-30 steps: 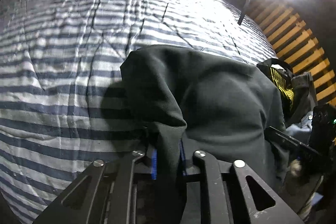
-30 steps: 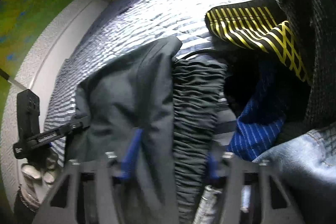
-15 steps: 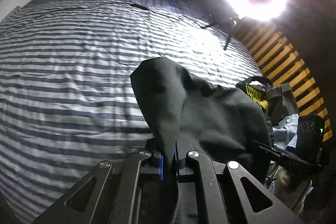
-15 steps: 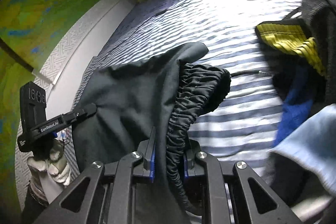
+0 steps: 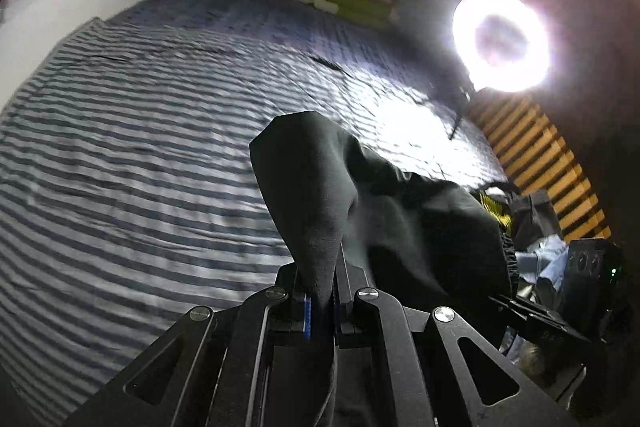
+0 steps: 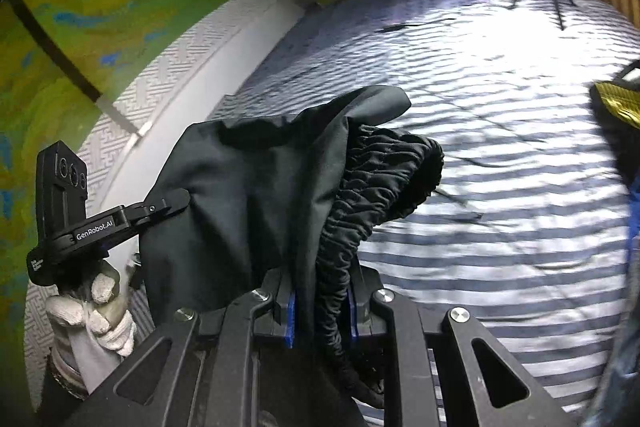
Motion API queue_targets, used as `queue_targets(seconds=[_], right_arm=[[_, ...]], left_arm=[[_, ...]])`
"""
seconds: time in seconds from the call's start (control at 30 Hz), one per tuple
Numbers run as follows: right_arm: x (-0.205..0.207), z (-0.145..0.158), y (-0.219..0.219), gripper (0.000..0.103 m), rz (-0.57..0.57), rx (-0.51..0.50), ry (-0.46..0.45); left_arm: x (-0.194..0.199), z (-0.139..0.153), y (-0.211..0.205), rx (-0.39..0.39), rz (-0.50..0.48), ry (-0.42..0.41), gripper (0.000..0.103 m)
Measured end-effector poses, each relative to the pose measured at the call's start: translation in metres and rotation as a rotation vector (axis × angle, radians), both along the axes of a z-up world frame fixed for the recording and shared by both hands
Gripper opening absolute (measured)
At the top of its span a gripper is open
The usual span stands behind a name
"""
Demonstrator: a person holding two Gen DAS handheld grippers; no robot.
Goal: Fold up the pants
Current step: 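Grasp the folded trousers with the left tool while the right tool holds the cuffs, then carry the folded trousers with both tools and lay them on the bed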
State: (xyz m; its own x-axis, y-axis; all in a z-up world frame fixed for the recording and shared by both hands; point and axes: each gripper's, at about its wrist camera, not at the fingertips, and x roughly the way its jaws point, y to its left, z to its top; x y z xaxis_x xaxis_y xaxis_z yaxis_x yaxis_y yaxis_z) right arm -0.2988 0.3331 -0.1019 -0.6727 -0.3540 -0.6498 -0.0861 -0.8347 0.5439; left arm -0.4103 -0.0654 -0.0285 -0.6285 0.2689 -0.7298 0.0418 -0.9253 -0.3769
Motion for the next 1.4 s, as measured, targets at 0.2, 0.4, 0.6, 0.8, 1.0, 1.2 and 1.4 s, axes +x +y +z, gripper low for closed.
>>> queue_targets(seconds=[0.2,0.4,0.6,0.8,1.0,1.2,1.4], right_arm=[[-0.061,0.024,-0.076,0.016,0.074,0.007,0.04],[-0.132,0.025,-0.151,0.016,0.126,-0.011,0.062],[-0.203,0.012,-0.212,0.016,0.144,-0.007,0.08],[-0.268,-0.009,-0.248,0.016,0.14,-0.03,0.08],[-0.319,-0.044,-0.273,0.019,0.097,0.023,0.062],[-0.333,-0.073,-0.269,0.037,0.092,0.204,-0.089],[-0.297,-0.05,-0.269,0.038,0.142,0.236,-0.003]], left_arm=[[0.014,0.023,-0.108,-0.014,0.109,0.034,0.006],[0.0,0.032,-0.225,-0.07,0.211,0.035,0.006],[-0.039,0.033,-0.309,-0.154,0.254,0.033,0.006],[-0.086,0.024,-0.374,-0.195,0.277,0.029,0.006],[-0.139,-0.029,-0.416,-0.27,0.334,-0.071,0.019],[-0.12,-0.056,-0.433,-0.266,0.417,-0.103,0.042],[-0.082,-0.067,-0.397,-0.264,0.346,-0.105,0.042]])
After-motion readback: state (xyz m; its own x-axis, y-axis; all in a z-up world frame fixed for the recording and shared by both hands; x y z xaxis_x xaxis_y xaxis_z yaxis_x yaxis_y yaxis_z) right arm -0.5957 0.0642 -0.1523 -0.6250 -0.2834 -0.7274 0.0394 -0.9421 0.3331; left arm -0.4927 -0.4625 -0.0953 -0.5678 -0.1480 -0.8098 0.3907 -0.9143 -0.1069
